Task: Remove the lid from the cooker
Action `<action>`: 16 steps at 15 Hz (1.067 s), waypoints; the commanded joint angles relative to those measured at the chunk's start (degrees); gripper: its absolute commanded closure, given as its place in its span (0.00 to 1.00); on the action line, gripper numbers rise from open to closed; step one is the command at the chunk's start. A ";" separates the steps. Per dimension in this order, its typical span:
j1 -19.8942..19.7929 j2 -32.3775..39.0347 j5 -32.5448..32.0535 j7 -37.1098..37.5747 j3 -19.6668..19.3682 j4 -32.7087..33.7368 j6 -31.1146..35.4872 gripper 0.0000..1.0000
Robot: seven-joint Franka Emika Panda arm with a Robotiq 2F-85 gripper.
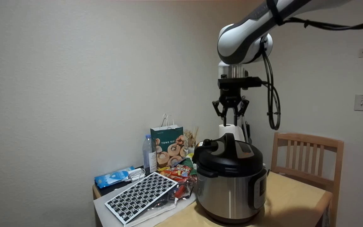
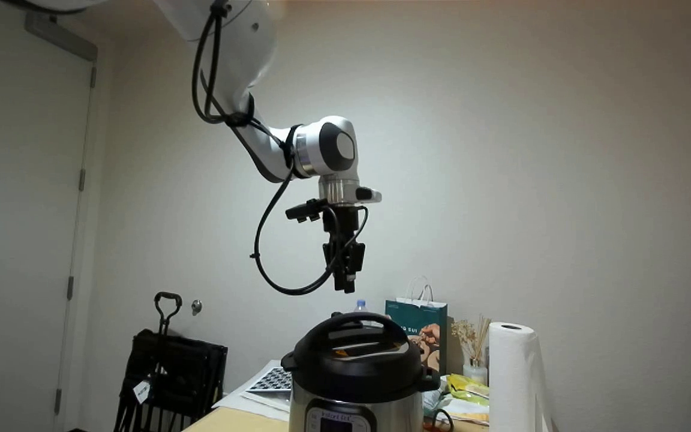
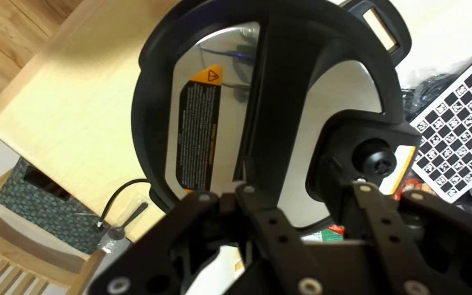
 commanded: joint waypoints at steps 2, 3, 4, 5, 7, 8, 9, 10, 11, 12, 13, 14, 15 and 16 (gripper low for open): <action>-0.98 -2.04 -0.03 -0.05 1.42 -0.50 -1.32 0.57; -0.99 -2.66 -0.12 -0.05 1.63 -0.72 -1.95 0.51; -1.00 -2.98 -0.20 -0.06 1.76 -0.86 -2.25 0.45; -1.00 -3.03 -0.27 -0.06 1.80 -0.89 -2.32 0.38; -1.01 -3.02 -0.32 -0.06 1.80 -0.98 -2.32 0.33; -1.01 -3.02 -0.33 -0.06 1.80 -1.00 -2.32 0.33; -1.01 -3.02 -0.33 -0.06 1.80 -1.01 -2.32 0.33; -1.01 -3.02 -0.34 -0.06 1.80 -1.01 -2.32 0.33; -1.01 -3.02 -0.34 -0.06 1.80 -1.01 -2.32 0.33; -1.01 -3.02 -0.34 -0.06 1.80 -1.01 -2.33 0.33; -1.01 -3.02 -0.34 -0.06 1.80 -1.01 -2.33 0.33; -1.01 -3.02 -0.34 -0.06 1.80 -1.01 -2.33 0.33; -1.01 -3.02 -0.35 -0.06 1.80 -1.01 -2.33 0.33; -1.01 -3.02 -0.35 -0.06 1.80 -1.02 -2.33 0.33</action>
